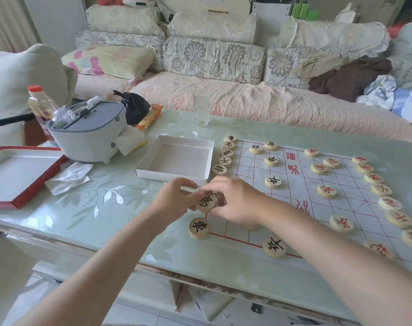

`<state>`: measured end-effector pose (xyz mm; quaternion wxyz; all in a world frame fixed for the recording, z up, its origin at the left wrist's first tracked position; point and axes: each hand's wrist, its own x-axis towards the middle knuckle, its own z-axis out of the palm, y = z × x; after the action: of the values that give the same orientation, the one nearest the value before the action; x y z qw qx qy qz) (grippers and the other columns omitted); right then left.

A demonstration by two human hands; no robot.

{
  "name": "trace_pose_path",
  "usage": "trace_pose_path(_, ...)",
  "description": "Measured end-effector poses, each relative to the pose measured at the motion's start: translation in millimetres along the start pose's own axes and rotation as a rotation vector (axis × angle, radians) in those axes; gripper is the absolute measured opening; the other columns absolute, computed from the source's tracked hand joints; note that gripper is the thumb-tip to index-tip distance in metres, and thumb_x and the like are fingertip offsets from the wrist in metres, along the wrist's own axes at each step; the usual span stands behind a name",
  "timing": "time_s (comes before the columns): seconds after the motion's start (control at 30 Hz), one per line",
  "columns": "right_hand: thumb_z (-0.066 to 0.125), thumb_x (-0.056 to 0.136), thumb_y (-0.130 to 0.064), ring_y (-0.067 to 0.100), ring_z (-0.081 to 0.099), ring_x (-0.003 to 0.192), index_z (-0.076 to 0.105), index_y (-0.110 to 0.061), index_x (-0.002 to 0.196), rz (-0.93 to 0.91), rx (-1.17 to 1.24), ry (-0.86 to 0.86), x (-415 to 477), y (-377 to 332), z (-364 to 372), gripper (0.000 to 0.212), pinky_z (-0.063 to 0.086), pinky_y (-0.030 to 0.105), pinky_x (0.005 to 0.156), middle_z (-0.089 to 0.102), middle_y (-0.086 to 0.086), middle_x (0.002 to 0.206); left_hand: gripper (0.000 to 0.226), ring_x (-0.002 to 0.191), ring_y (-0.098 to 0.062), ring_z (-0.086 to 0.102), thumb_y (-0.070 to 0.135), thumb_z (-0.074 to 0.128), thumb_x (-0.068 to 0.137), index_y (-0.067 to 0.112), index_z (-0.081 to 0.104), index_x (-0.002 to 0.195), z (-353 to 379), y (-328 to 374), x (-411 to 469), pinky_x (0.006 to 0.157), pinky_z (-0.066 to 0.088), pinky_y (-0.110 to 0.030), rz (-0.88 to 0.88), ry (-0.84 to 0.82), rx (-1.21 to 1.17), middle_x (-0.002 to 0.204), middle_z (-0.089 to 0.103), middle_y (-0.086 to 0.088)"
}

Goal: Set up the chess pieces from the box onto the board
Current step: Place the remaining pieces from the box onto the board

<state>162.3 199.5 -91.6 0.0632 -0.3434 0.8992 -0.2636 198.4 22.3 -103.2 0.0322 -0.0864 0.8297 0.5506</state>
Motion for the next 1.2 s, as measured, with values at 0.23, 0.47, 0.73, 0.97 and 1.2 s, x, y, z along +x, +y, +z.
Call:
trace_pose_path(0.23, 0.074, 0.075, -0.049, 0.016, 0.057, 0.094, 0.062, -0.031, 0.106, 0.175, -0.137, -0.001, -6.9, 8.2, 14.8, 0.037, 0.050, 0.035, 0.082, 0.055, -0.009, 0.100, 0.039, 0.084, 0.001, 0.052, 0.059, 0.073, 0.070, 0.041, 0.058, 0.101, -21.7, -13.2, -10.3, 0.067, 0.042, -0.016, 0.169, -0.204, 0.621, 0.100, 0.053, 0.017)
trace_pose_path(0.47, 0.069, 0.079, -0.044, 0.007, 0.054, 0.094, 0.060, -0.038, 0.114, 0.123, -0.220, -0.012, -9.0, 6.3, 13.0, 0.037, 0.042, 0.026, 0.078, 0.056, -0.019, 0.091, 0.044, 0.084, 0.006, 0.052, 0.056, 0.080, 0.061, 0.043, 0.059, 0.097, -19.6, -12.7, -17.9, 0.068, 0.043, -0.019, 0.203, -0.250, 0.703, 0.094, 0.057, 0.027)
trace_pose_path(0.73, 0.067, 0.085, -0.039, 0.007, 0.055, 0.091, 0.059, -0.037, 0.117, 0.139, -0.144, -0.019, -10.7, 10.6, 14.8, 0.034, 0.046, 0.029, 0.080, 0.064, -0.016, 0.094, 0.042, 0.083, 0.005, 0.054, 0.054, 0.078, 0.065, 0.042, 0.058, 0.099, -13.9, -9.0, -19.6, 0.068, 0.045, -0.019, 0.261, -0.273, 0.688, 0.094, 0.057, 0.027)
trace_pose_path(0.97, 0.060, 0.091, -0.028, 0.009, 0.060, 0.089, 0.061, -0.035, 0.117, 0.264, -0.087, 0.115, -1.9, 24.7, -17.1, 0.027, 0.046, 0.029, 0.074, 0.066, -0.016, 0.095, 0.025, 0.083, -0.003, 0.055, 0.052, 0.065, 0.081, 0.038, 0.057, 0.100, -13.3, -7.3, -8.5, 0.068, 0.043, -0.019, 0.356, -0.078, 0.673, 0.096, 0.054, 0.020)
trace_pose_path(1.2, 0.057, 0.089, -0.045, 0.018, 0.058, 0.107, 0.061, -0.033, 0.121, 0.342, -0.313, 0.090, 5.4, 31.2, 2.9, 0.034, 0.042, 0.030, 0.078, 0.061, -0.008, 0.114, 0.021, 0.091, -0.009, 0.057, 0.033, 0.056, 0.091, 0.034, 0.065, 0.110, 11.6, -9.0, 23.0, 0.077, 0.045, -0.027, 0.289, 0.000, 0.622, 0.106, 0.058, 0.014)
